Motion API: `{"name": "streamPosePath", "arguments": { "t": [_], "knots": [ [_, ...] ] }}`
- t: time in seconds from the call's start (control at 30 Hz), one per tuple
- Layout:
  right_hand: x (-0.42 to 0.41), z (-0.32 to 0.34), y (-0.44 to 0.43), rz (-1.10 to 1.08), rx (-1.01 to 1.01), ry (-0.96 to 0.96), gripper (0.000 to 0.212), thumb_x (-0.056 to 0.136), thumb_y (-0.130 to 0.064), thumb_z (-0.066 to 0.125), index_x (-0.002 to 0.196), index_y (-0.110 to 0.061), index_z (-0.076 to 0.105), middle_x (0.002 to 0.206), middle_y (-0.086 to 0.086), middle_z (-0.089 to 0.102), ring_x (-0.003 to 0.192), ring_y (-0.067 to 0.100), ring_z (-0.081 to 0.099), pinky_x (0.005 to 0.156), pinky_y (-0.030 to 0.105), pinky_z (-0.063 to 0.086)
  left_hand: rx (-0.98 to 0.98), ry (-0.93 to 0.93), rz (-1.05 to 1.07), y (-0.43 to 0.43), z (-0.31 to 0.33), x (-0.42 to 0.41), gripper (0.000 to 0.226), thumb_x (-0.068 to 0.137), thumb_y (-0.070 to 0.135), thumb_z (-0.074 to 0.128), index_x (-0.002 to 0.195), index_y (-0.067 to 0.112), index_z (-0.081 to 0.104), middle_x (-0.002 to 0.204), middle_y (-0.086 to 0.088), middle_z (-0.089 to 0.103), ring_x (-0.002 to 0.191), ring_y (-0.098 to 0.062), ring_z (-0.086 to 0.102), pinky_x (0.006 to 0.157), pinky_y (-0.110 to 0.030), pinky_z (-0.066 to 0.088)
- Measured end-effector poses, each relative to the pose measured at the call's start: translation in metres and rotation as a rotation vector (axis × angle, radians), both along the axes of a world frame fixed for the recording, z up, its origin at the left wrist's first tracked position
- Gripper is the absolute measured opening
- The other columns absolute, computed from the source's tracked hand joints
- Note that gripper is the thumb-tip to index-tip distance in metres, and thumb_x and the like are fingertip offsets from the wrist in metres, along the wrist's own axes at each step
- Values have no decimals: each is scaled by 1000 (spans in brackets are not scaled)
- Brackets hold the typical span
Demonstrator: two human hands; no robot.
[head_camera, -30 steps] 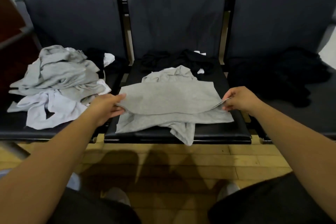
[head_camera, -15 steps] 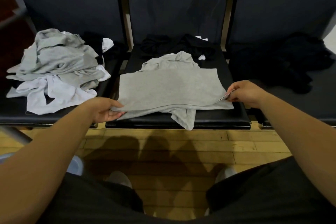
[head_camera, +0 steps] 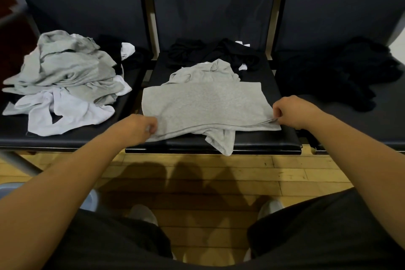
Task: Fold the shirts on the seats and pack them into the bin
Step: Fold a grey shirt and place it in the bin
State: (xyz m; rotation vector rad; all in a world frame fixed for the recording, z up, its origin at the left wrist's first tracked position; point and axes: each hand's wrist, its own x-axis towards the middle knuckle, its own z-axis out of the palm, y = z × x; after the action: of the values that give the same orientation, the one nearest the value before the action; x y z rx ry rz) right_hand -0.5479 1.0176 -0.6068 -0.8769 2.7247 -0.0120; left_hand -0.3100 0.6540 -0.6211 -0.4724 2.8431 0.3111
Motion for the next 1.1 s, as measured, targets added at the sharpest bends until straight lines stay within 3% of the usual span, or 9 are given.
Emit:
{"name": "streamPosePath", "arguments": {
  "t": [0.13,0.23,0.4,0.57,0.67,0.73,0.83,1.0,1.1],
  "knots": [
    [3,-3,4,-95,-145,-5,18,86,1,61,81,-15,63,81,3,67,73,16,62,56,24,42,-207,200,-35,-6,-14,0,11,86,30,71,86,19,73,100,-8,55,99,-35,56,88,-44,47],
    [9,-13,12,-99,-295,-29,17,85,0,66,85,-16,59,81,4,66,75,21,64,60,30,49,-261,374,-152,-10,-21,7,27,74,43,86,84,20,77,110,-6,56,102,-33,52,84,-46,43],
    [20,-35,25,113,-386,57,24,91,-2,60,82,-19,46,83,4,52,73,28,52,64,35,43,-100,410,-353,-6,-28,11,11,85,12,79,93,6,74,92,-8,64,83,-32,65,74,-44,55],
    [19,-48,38,149,-427,223,29,91,9,56,79,-13,71,99,4,62,80,25,63,76,40,56,-49,522,-266,-8,-12,12,3,95,9,67,94,7,68,89,-8,61,79,-30,61,71,-45,53],
    [20,-46,42,174,-469,238,19,91,3,60,87,-10,73,100,2,63,86,22,63,81,39,56,-22,471,-337,-10,-8,17,2,95,9,67,95,7,68,90,-4,60,79,-26,60,71,-41,51],
    [22,-48,43,256,-405,204,8,92,-13,67,98,-11,72,103,-1,61,93,18,58,88,36,53,-4,378,-386,-8,-12,21,1,94,10,67,94,11,67,90,0,57,79,-23,59,71,-40,50],
    [23,-51,41,326,-333,243,22,89,-32,73,103,-16,70,104,-3,59,96,17,53,89,35,51,-8,307,-411,-5,-22,23,5,93,11,67,94,16,66,90,4,53,79,-16,55,72,-38,50],
    [22,-60,37,425,-320,465,18,86,-21,76,102,-13,73,97,2,61,88,25,57,77,41,51,-17,346,-344,2,-24,22,22,91,24,73,107,13,63,96,5,53,88,-15,52,77,-29,44],
    [24,-61,34,422,-317,542,10,86,-17,75,93,-10,74,92,3,62,86,27,57,76,41,47,-68,357,-384,4,-27,21,11,91,16,71,99,11,66,94,-1,56,84,-21,56,72,-33,48]
  ]
}}
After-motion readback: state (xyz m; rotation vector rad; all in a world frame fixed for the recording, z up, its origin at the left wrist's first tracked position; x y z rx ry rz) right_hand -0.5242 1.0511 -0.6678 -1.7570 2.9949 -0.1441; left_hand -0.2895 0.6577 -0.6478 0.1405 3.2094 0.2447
